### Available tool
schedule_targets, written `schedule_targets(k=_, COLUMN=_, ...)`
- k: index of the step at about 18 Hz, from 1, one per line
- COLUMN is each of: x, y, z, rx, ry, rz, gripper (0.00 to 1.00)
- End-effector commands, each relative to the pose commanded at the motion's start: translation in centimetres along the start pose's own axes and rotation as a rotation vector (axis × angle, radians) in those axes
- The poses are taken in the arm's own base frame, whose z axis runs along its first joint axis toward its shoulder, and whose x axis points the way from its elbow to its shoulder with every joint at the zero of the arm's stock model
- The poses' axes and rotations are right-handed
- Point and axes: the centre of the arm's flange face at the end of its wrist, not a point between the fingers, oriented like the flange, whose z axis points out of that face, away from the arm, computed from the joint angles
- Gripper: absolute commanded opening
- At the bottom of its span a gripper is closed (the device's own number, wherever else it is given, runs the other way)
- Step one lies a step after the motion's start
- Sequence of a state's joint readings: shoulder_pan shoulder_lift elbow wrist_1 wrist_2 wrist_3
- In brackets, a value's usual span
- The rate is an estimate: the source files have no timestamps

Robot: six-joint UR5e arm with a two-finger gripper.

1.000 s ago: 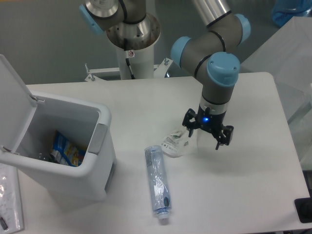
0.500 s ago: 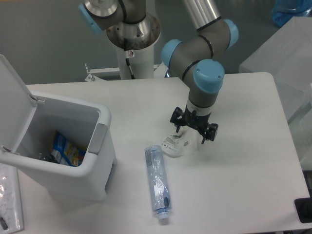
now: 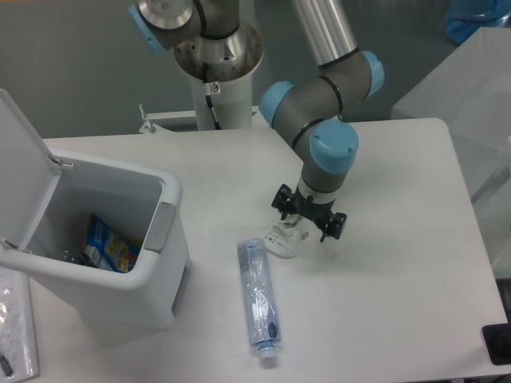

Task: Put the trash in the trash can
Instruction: 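Close the gripper on the white wrapper and lift it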

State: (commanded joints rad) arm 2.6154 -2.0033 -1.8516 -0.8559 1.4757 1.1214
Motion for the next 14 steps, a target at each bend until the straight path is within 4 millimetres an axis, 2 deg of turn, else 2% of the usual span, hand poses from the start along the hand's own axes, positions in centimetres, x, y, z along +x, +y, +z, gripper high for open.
schedule_targets(k=1, x=0.0, y=0.0, z=0.0, rx=-0.001, ry=0.001, rz=-0.003, gripper=0.37)
schedule_targets(k=2, x=0.0, y=0.0, z=0.1, rx=-0.001, ry=0.001, rz=-0.003, gripper=0.16)
schedule_targets(k=3, x=0.0, y=0.0, z=0.0, rx=0.0, ry=0.0, rz=-0.003, gripper=0.02)
schedule_targets(k=6, x=-0.4, y=-0.2, z=-0.7, rx=0.008, ry=-0.013, rz=-0.002, gripper=0.0)
schedule_targets(k=11, x=-1.3, y=-0.7, z=-3.0, rx=0.034, ry=-0.049, rz=-0.002, gripper=0.0)
schedule_targets(k=14, x=-1.5, y=-1.3, z=-6.4, rx=0.067, ry=-0.104, rz=0.005, gripper=0.0)
